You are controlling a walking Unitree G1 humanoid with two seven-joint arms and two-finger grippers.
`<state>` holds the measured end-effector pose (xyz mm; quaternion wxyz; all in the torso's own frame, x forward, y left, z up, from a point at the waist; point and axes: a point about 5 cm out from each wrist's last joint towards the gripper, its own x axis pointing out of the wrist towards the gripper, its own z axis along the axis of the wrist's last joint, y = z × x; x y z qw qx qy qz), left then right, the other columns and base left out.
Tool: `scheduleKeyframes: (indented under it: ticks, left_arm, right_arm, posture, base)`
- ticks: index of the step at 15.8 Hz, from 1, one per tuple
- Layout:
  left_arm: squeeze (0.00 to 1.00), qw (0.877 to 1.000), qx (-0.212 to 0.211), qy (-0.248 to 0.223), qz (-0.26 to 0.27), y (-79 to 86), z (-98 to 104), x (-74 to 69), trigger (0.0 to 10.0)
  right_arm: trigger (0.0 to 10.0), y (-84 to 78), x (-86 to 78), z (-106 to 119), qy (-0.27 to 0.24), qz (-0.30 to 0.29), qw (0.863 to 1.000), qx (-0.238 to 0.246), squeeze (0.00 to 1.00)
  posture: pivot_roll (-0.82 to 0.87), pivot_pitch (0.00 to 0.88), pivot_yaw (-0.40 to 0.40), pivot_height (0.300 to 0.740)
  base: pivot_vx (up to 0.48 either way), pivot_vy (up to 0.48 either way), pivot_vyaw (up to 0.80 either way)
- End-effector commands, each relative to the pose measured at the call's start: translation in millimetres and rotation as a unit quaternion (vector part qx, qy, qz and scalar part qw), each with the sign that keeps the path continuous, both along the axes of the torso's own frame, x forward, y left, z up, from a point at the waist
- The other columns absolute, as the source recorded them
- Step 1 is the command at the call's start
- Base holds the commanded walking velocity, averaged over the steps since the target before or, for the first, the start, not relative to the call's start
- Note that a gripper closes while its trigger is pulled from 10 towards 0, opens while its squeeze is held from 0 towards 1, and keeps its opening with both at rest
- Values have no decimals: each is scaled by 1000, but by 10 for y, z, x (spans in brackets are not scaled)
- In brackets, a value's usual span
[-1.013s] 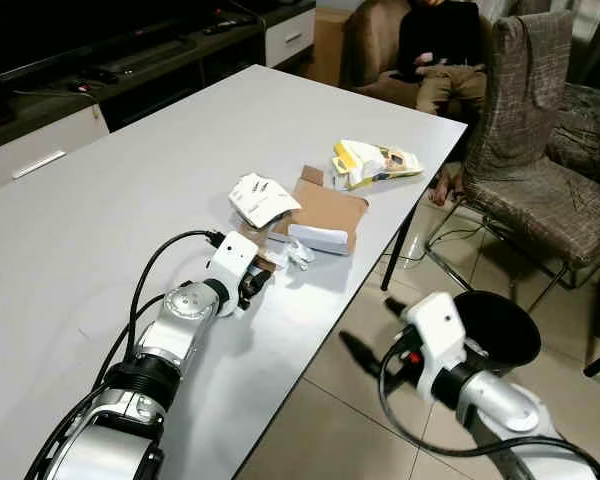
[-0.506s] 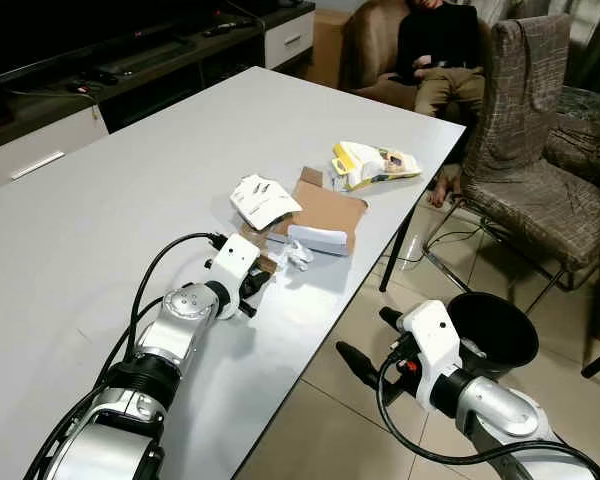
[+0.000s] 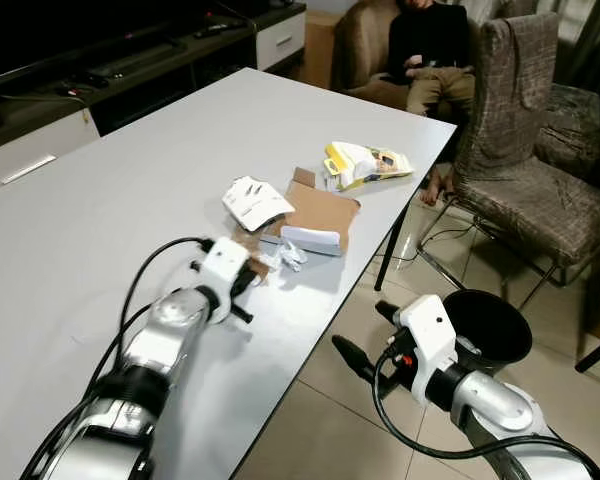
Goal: Picking trash to rubbish bin
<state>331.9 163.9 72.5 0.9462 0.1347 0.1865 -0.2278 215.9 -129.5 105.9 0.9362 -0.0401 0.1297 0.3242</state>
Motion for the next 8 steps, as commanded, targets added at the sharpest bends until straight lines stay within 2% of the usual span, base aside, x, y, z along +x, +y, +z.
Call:
scheduleKeyframes:
  ticks: [1,2,4,6,7,8]
  left_arm:
    - [0,1000,-7,-4,21,133,53,-29,0]
    - [0,999,-18,-26,30,184,156,-36,0]
    - [0,989,-77,-108,62,352,554,-99,0]
    - [0,980,-109,-151,63,318,614,-110,0]
    - [0,974,-131,-177,52,345,772,-203,0]
    - [0,973,-135,-182,43,344,865,-307,0]
  right_arm:
    - [10000,-45,42,16,-9,-17,1000,1,0]
    - [10000,-50,52,24,-11,-21,1000,4,0]
    - [10000,-64,84,33,-16,-29,999,8,0]
    - [10000,-52,101,31,-18,-30,999,12,0]
    - [10000,-34,108,26,-18,-27,999,13,0]
    - [10000,-16,117,25,-19,-24,999,13,0]
  posture:
    - [-95,0,-1,740]
    - [-92,0,-2,740]
    - [-77,0,-7,740]
    - [-66,0,-13,740]
    - [-58,0,-17,740]
    - [-55,0,-20,740]
  base:
    - [0,0,0]
    - [0,0,0]
    - [0,0,0]
    - [0,0,0]
    - [0,0,0]
    - [0,0,0]
